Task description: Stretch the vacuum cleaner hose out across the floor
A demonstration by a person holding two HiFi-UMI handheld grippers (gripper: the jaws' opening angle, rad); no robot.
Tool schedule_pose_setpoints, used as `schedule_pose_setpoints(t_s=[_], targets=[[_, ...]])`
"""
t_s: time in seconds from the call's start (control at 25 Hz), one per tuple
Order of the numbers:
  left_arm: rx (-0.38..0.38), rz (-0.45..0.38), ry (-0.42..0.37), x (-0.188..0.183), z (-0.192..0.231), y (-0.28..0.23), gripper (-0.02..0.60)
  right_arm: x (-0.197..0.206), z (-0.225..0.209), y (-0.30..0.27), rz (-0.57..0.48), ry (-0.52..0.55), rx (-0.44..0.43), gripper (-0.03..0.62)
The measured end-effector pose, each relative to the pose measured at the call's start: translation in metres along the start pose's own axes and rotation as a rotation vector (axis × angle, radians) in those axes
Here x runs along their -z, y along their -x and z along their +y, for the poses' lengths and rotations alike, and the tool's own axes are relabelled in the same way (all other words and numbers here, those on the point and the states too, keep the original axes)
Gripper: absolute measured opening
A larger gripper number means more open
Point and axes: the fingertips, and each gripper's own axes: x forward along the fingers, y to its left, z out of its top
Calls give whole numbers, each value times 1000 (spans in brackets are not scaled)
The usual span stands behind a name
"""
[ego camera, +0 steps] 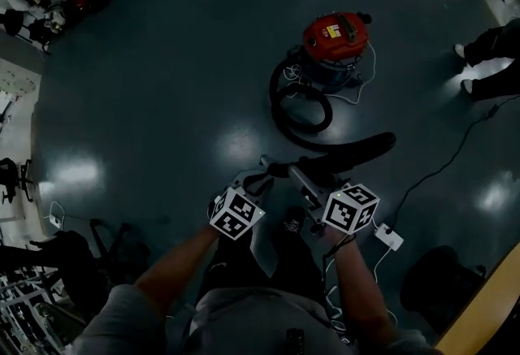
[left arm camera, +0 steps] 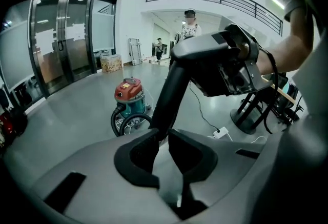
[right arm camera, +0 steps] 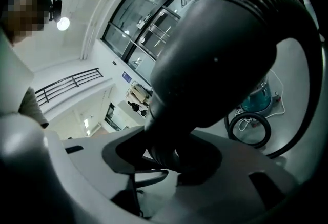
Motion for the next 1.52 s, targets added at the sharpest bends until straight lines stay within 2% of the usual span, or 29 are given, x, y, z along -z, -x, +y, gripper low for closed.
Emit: schedule_pose_setpoints(t_s=[0.16, 0.28, 0.36, 0.44, 0.56, 0.68, 0.88, 1.04, 1.2, 1.36, 1.44, 1.52], targets=[[-57, -64, -41, -24, 9, 40, 147, -25, 41, 7, -61, -21, -14, 166], [-25, -123, -54, -43, 15, 58, 244, -40, 69, 8, -104, -12, 17, 166], [20, -151, -53, -51, 13, 66, 256, -44, 90, 4, -121, 8, 43, 166], [50, -187, -69, -61, 13, 76, 256, -44, 114, -1, -119, 41, 67, 166], [51, -241, -139, -69, 18, 96, 255, -46, 152, -9, -129, 70, 93, 166], [68, -294, -195, -72, 24, 118, 255, -57, 187, -12, -180, 64, 108, 166], [117, -432, -268, -83, 28, 162, 242, -70, 245, -18, -267, 38, 90, 166], [109, -526, -372, -101, 34, 199, 66, -74, 272, -23, -318, 23, 93, 168], [105, -543, -426, -109, 39, 220, 58, -78, 271, -16, -371, -32, 136, 187], [82, -478, -515, -115, 41, 217, 57, -79, 252, -5, -432, -123, 158, 212], [66, -463, -523, -119, 45, 210, 57, -77, 245, 3, -451, -127, 148, 212], [49, -447, -493, -128, 49, 205, 57, -71, 240, 19, -453, -107, 136, 212]])
